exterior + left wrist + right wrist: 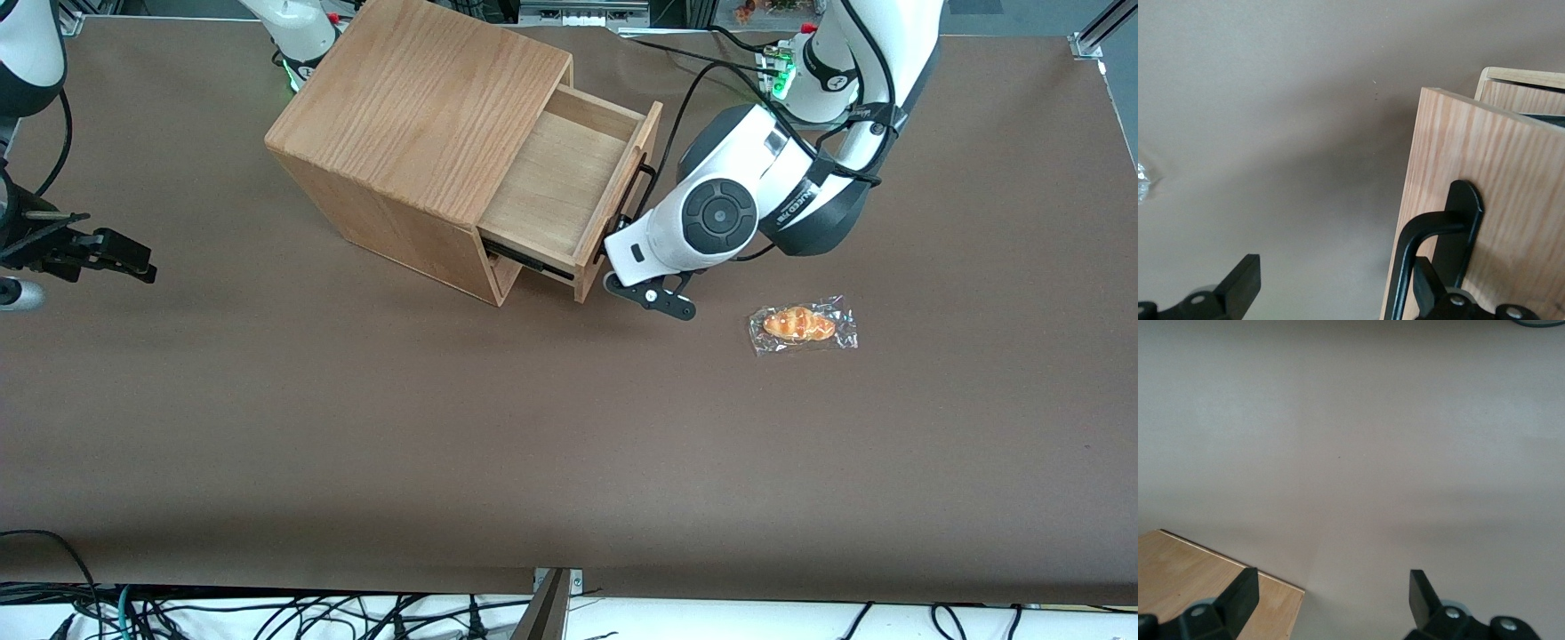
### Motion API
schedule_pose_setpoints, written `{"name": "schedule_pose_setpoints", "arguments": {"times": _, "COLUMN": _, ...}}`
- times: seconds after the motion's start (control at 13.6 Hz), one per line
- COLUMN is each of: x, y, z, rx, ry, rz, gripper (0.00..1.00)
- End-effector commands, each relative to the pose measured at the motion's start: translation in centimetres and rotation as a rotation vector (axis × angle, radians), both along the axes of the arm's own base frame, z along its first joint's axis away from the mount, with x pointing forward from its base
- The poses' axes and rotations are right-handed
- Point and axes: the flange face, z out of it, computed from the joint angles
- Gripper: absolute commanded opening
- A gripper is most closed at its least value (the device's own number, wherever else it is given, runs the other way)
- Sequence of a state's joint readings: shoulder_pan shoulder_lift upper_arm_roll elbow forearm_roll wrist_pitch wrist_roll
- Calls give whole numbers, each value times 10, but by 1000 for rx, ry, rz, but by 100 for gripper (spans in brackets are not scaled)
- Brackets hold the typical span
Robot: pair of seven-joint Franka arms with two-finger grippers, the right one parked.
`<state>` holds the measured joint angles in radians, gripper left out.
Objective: Open top drawer with left arm
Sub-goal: 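Pull the drawer out of the cabinet by its handle with the left gripper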
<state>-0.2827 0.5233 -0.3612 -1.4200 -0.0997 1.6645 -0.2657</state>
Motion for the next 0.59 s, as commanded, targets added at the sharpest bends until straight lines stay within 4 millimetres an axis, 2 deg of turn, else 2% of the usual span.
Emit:
{"name": "schedule_pose_setpoints", "arguments": {"times": 0.0, "x": 3, "y": 21, "z": 10, "rx": 28, "ry": -21, "rz": -23, "gripper": 100}}
{"name": "schedule_pose_setpoints", "arguments": {"times": 0.15, "x": 5, "y": 27, "z": 11, "rx": 30, "ry": -19, "rz": -15, "gripper": 100}}
{"name": "schedule_pose_setpoints", "arguments": {"times": 0.52, "x": 5, "y": 26, "z": 18, "rx": 34, "ry": -16, "rz": -5, "gripper": 100}}
